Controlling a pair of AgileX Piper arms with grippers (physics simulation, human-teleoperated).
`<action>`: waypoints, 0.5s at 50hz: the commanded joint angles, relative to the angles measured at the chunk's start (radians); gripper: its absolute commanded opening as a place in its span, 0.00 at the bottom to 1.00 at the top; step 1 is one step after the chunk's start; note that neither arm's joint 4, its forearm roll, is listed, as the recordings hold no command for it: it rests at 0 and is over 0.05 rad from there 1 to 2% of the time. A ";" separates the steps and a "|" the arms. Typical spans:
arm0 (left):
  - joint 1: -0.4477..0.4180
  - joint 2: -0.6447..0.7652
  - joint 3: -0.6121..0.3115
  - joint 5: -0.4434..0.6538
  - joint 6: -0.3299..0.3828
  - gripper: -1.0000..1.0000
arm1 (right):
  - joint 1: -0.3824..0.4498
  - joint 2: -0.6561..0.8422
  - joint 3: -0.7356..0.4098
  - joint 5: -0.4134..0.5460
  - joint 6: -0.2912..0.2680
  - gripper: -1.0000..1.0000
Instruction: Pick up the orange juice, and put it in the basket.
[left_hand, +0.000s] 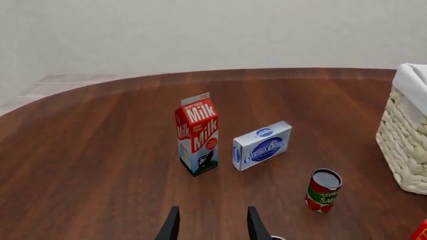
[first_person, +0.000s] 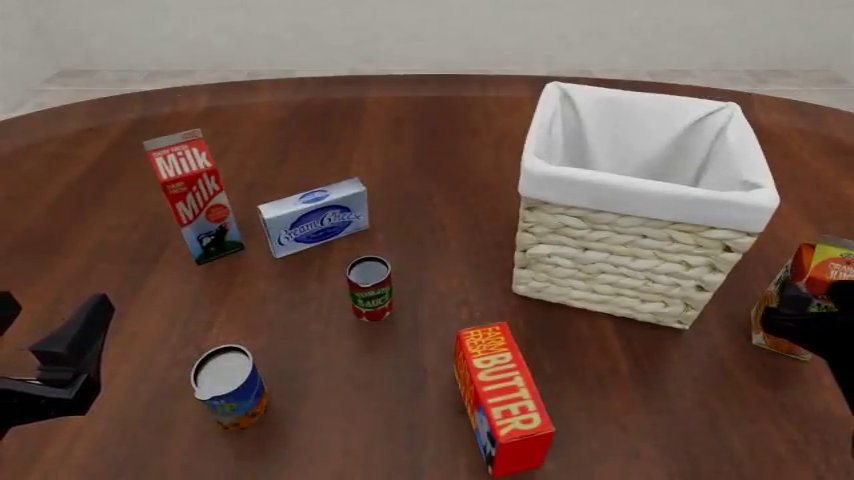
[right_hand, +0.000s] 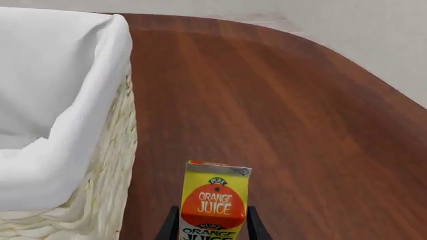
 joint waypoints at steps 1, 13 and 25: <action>-0.002 0.013 0.000 -0.008 0.001 1.00 | -0.006 0.077 -0.047 -0.004 0.007 1.00; -0.003 0.024 0.000 -0.016 0.002 1.00 | -0.004 0.076 -0.047 -0.009 0.031 1.00; -0.004 0.020 0.000 -0.012 0.003 1.00 | -0.014 -0.020 -0.029 0.032 0.027 0.00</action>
